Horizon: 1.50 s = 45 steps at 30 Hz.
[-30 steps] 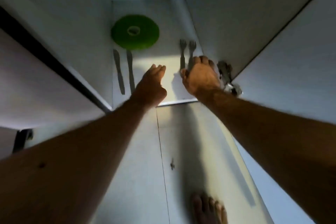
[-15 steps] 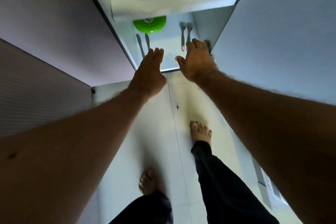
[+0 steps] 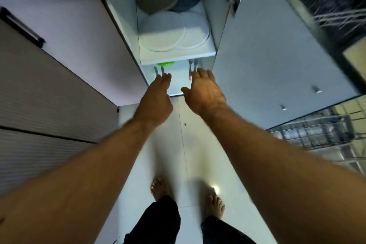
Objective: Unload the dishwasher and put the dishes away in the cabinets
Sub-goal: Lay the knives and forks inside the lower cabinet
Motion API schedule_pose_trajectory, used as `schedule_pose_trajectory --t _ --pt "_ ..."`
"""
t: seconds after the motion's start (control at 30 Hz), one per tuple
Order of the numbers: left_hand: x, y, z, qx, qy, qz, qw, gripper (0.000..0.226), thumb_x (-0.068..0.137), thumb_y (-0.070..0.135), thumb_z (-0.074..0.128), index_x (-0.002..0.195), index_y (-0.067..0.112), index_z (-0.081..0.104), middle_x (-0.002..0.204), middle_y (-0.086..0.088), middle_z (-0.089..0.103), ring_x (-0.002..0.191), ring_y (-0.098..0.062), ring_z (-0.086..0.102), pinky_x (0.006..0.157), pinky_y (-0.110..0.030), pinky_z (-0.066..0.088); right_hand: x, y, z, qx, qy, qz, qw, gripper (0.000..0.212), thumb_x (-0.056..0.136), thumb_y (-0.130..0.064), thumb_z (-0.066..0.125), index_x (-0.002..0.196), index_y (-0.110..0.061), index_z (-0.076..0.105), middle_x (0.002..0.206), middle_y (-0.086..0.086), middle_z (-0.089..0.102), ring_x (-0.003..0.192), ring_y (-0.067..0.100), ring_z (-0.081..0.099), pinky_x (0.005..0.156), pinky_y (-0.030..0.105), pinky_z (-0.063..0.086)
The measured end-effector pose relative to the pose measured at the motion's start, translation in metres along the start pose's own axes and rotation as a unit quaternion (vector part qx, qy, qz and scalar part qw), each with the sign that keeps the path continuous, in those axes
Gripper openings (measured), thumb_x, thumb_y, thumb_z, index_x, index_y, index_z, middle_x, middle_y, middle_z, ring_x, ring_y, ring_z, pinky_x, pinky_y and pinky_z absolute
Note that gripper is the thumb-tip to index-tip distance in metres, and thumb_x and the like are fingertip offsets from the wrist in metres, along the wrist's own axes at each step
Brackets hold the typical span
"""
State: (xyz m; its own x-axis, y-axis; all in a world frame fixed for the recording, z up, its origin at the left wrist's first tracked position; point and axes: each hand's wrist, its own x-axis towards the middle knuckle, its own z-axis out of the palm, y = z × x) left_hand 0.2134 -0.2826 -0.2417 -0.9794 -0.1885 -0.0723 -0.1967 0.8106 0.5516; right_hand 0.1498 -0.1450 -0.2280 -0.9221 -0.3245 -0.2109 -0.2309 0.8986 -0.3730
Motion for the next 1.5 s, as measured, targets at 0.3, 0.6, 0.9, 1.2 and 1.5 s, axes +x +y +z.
schedule_pose_trajectory --t 0.3,0.6,0.9,1.2,1.5 --pt "-0.047 0.119 -0.133 0.027 0.049 -0.003 0.998 0.059 0.099 -0.002 0.04 0.154 0.009 0.024 0.162 -0.005 0.021 0.15 -0.018 0.013 0.116 -0.019 0.007 -0.084 -0.023 -0.148 -0.016 0.027 -0.033 0.999 0.055 0.099 -0.034 0.052 0.144 -0.005 0.042 0.148 0.015 0.041 0.141 0.031 0.03 0.118 0.04 0.026" --pt "-0.104 0.163 -0.172 0.012 0.023 0.001 1.0 0.058 0.097 -0.001 0.042 0.153 0.007 0.027 0.16 -0.009 0.024 0.149 -0.022 0.018 0.121 -0.027 0.011 -0.142 -0.01 -0.216 -0.055 0.047 -0.019 0.997 0.057 0.097 -0.032 0.054 0.148 -0.011 0.037 0.155 0.014 0.033 0.149 0.034 0.016 0.123 0.047 0.015" --pt "-0.094 0.204 -0.192 0.007 0.053 0.018 0.998 0.059 0.097 -0.002 0.042 0.153 0.008 0.027 0.16 -0.007 0.025 0.15 -0.02 0.016 0.12 -0.028 0.015 -0.158 0.021 -0.236 -0.139 0.01 0.026 0.99 0.053 0.093 -0.019 0.052 0.144 -0.016 0.038 0.164 0.013 0.003 0.147 0.05 -0.005 0.119 0.062 0.003" --pt "-0.092 0.217 -0.177 0.016 0.04 0.041 0.998 0.058 0.098 -0.001 0.04 0.153 0.008 0.026 0.16 -0.007 0.025 0.15 -0.021 0.014 0.12 -0.03 0.017 -0.151 0.04 -0.231 -0.144 -0.045 0.054 0.987 0.047 0.094 -0.011 0.046 0.14 -0.021 0.044 0.164 0.009 -0.013 0.144 0.057 -0.002 0.114 0.069 0.0" --pt "-0.098 0.2 -0.164 0.07 -0.008 0.033 0.997 0.058 0.099 0.002 0.037 0.154 0.006 0.019 0.162 -0.007 0.018 0.151 -0.021 0.008 0.123 -0.032 0.012 -0.15 0.063 -0.229 -0.115 -0.063 0.061 0.989 0.044 0.096 -0.006 0.047 0.137 -0.021 0.051 0.164 0.005 0.007 0.132 0.045 0.034 0.112 0.055 0.032"
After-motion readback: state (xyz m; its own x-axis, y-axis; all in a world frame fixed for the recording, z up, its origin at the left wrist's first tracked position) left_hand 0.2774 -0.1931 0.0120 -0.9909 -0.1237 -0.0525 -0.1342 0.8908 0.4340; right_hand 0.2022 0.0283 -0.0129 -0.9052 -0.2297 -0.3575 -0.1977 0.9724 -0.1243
